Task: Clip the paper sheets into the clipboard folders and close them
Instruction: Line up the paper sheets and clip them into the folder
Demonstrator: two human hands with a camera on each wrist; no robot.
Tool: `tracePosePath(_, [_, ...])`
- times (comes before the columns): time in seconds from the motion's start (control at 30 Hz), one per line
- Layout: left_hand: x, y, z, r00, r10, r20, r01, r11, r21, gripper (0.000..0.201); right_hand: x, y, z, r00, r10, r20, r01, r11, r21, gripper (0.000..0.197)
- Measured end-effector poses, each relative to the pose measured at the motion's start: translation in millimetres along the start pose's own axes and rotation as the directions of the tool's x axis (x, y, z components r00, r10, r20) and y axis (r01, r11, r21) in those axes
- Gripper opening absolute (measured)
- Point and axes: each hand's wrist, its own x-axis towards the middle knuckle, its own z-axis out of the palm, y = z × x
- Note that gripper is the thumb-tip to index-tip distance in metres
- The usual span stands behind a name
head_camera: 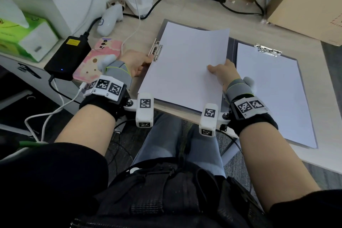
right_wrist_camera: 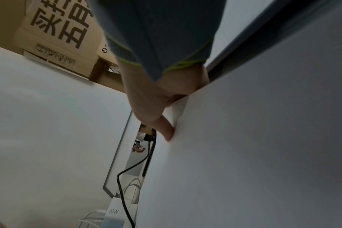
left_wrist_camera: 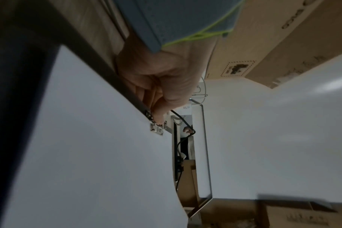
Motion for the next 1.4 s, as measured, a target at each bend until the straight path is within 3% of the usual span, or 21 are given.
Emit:
tracePosePath(0.07, [12,-6,-2,1.000,0.001,-0.022,0.000,0.999,0.041,0.022,0,0,1,1.000,-0.003,-0.009,0.003,1.000,-0.010,0.047])
tracePosePath(0.17, [14,-7,1,0.999,0.007,-0.048,-0.006,1.000,0.026,0.010,0,2,2,0.999,-0.011,-0.047,0.010,1.000,-0.020,0.051])
tracePosePath(0.33, [8,-9,3,0.996,0.067,-0.055,-0.065,0.997,0.028,0.015,-2,2,1,0.994,-0.019,-0.109,0.021,1.000,0.011,0.064])
tracePosePath(0.47, [-12,-9,3,0.998,0.066,-0.008,-0.066,0.996,-0.057,0.010,-4,2,-5,0.976,-0.104,-0.191,0.066,0.979,-0.192,0.069])
tracePosePath(0.6, [-27,-10,0,0.990,0.141,0.016,-0.139,0.985,-0.103,0.017,-14,1,-6,0.983,-0.137,-0.125,0.082,0.926,-0.369,0.064])
tracePosePath(0.7, [-45,-1,3,0.964,0.261,0.057,-0.247,0.951,-0.187,0.010,-30,-1,-5,0.995,-0.100,-0.002,0.089,0.896,-0.435,0.065])
tracePosePath(0.83, [-73,19,11,0.913,0.389,0.121,-0.343,0.895,-0.285,0.039,-49,-2,-8,0.984,-0.129,0.120,0.160,0.941,-0.299,0.063])
tracePosePath(0.87, [-84,26,17,0.903,0.410,0.132,-0.362,0.888,-0.285,0.040,-56,-3,-13,0.979,-0.150,0.137,0.182,0.949,-0.259,0.060])
tracePosePath(0.97, [-105,46,39,0.855,0.489,0.173,-0.432,0.856,-0.285,0.021,-73,-6,-27,0.965,-0.184,0.186,0.209,0.970,-0.125,0.062])
tracePosePath(1.13, [-136,71,86,0.778,0.576,0.249,-0.483,0.803,-0.347,0.043,-95,-14,-46,0.936,-0.245,0.252,0.224,0.968,0.109,0.046])
tracePosePath(1.27, [-150,80,124,0.680,0.632,0.372,-0.578,0.774,-0.258,0.044,-110,-23,-70,0.903,-0.389,0.180,0.320,0.892,0.319,0.051])
tracePosePath(1.4, [-158,79,169,0.612,0.635,0.472,-0.648,0.744,-0.163,0.052,-127,-18,-108,0.876,-0.482,0.030,0.381,0.729,0.568,0.043])
